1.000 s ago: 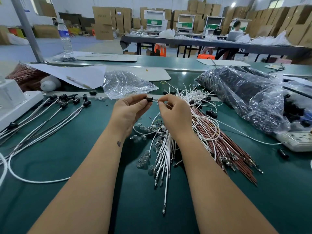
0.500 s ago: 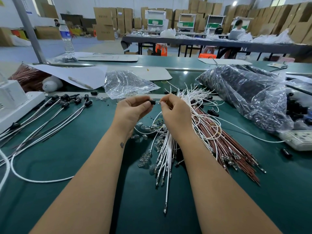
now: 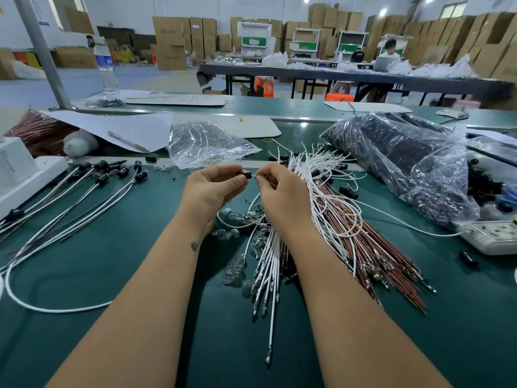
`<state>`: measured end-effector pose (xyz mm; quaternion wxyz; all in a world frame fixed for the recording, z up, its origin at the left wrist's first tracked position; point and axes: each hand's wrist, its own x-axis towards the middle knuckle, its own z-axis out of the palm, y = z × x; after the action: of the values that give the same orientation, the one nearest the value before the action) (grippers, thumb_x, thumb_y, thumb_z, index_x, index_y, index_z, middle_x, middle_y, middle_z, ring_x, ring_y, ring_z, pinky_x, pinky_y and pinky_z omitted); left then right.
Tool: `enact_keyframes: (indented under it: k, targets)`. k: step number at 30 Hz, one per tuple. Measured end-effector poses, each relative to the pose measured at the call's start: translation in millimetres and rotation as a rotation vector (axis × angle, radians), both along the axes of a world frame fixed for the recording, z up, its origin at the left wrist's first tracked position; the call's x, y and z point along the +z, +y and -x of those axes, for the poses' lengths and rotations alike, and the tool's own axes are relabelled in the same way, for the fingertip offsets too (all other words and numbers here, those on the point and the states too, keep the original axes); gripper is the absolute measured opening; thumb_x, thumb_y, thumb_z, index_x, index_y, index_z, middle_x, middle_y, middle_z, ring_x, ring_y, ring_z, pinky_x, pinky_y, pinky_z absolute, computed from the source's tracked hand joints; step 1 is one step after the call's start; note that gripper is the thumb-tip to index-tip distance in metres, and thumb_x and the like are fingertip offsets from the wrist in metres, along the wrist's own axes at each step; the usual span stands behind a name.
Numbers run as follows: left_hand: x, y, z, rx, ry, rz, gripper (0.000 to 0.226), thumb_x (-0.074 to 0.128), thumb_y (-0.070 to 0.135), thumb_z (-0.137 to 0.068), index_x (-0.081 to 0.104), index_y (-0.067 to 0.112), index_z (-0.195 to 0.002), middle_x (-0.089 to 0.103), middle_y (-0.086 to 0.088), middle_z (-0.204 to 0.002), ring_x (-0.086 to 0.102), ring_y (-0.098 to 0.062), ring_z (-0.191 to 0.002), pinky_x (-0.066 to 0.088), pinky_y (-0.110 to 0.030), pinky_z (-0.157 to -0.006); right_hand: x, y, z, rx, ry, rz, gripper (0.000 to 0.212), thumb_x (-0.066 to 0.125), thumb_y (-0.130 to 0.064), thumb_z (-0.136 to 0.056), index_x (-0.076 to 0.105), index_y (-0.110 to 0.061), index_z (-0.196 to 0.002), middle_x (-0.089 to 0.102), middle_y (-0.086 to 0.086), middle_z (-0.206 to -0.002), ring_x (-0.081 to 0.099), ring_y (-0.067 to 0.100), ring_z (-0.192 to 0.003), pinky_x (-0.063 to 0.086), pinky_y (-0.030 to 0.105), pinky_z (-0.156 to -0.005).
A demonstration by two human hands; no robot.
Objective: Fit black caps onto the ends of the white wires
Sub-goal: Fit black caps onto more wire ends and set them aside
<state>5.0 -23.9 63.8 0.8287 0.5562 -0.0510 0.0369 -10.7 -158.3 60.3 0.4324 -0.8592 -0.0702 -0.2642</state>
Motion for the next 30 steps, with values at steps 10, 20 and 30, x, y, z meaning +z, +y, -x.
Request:
enact_keyframes:
  k: [10, 20, 30]
  targets:
    - [1, 0, 2, 0.024, -0.028, -0.129, 0.018, 0.065, -0.009, -0.082, 0.071, 0.007, -0.088, 0.073, -0.009, -0.078, 0.07, -0.018, -0.076, 0.056, -0.019, -0.072, 1, 1, -1, 0.072, 0.026, -0.043, 0.022, 0.044, -0.007, -0.098, 0.063, -0.014, -0.108, 0.059, -0.004, -0.082, 0.053, 0.011, -0.07, 0.038, 0.025, -0.062]
    - [4, 4, 5, 0.135, -0.085, -0.266, 0.021, 0.07, -0.001, -0.082, 0.072, 0.019, -0.081, 0.07, 0.002, -0.069, 0.069, -0.009, -0.064, 0.053, -0.017, -0.061, 6, 1, -1, -0.042, -0.069, 0.32, 0.014, 0.057, -0.015, -0.094, 0.065, -0.008, -0.103, 0.064, 0.004, -0.097, 0.055, 0.018, -0.089, 0.037, 0.029, -0.082]
    - [-8, 48, -9, 0.915, 0.139, -0.527, 0.011, 0.068, 0.021, -0.082, 0.068, 0.032, -0.079, 0.069, 0.008, -0.086, 0.063, -0.017, -0.094, 0.047, -0.038, -0.095, 9, -18, -2, -0.489, -0.122, 0.611, 0.016, 0.061, -0.017, -0.09, 0.062, -0.022, -0.106, 0.064, -0.003, -0.103, 0.052, 0.021, -0.104, 0.02, 0.033, -0.094]
